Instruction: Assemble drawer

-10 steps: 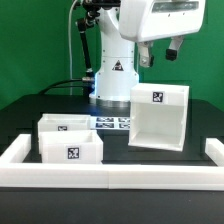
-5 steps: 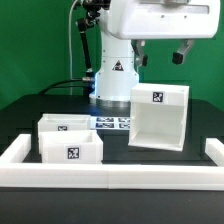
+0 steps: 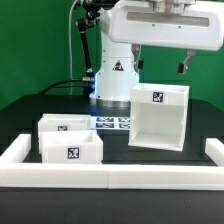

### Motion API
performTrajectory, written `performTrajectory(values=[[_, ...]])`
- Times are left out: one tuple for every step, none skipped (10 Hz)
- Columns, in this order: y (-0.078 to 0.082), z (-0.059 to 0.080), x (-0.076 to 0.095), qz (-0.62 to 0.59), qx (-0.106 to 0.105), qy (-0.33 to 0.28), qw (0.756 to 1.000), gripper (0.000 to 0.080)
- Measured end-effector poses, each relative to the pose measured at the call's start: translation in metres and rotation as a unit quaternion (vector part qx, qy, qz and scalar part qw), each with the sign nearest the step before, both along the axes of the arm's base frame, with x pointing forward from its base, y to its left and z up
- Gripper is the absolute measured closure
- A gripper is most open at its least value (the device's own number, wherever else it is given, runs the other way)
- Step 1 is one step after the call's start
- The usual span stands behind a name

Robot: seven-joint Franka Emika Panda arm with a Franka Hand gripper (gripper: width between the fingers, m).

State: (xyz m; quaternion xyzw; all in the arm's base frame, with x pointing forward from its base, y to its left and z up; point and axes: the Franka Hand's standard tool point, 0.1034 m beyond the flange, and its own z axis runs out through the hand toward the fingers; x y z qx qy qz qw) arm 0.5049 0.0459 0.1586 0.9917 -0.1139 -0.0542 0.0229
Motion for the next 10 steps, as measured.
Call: performTrajectory(values=[[0.001,0.000,0.000,-0.030,-0.002,-0.001,1.000,0.0150],[0.006,0.000,-0.005,-0.036,-0.001,-0.011,0.999,0.0150],[0.014,-0.002,-0.016,-0.038,-0.001,-0.015,0.999,0.0150],[0.022,-0.004,-0.023,-0.033,0.002,-0.019,0.999,0.0150],[0.031,-0.007,-0.028,-0.025,0.005,-0.026,0.999,0.0150],[0.040,-0.010,-0.033,-0.014,0.008,-0.032,0.999,0.0150],[0.046,-0.013,-0.036,-0.009,0.010,-0.035,0.999,0.0150],[0.053,-0.017,-0.039,-0.008,0.010,-0.037,0.999,0.0150],[0.061,-0.022,-0.042,-0.008,0.012,-0.040,0.999,0.0150],[0.065,-0.028,-0.045,-0.005,0.014,-0.042,0.999,0.0150]])
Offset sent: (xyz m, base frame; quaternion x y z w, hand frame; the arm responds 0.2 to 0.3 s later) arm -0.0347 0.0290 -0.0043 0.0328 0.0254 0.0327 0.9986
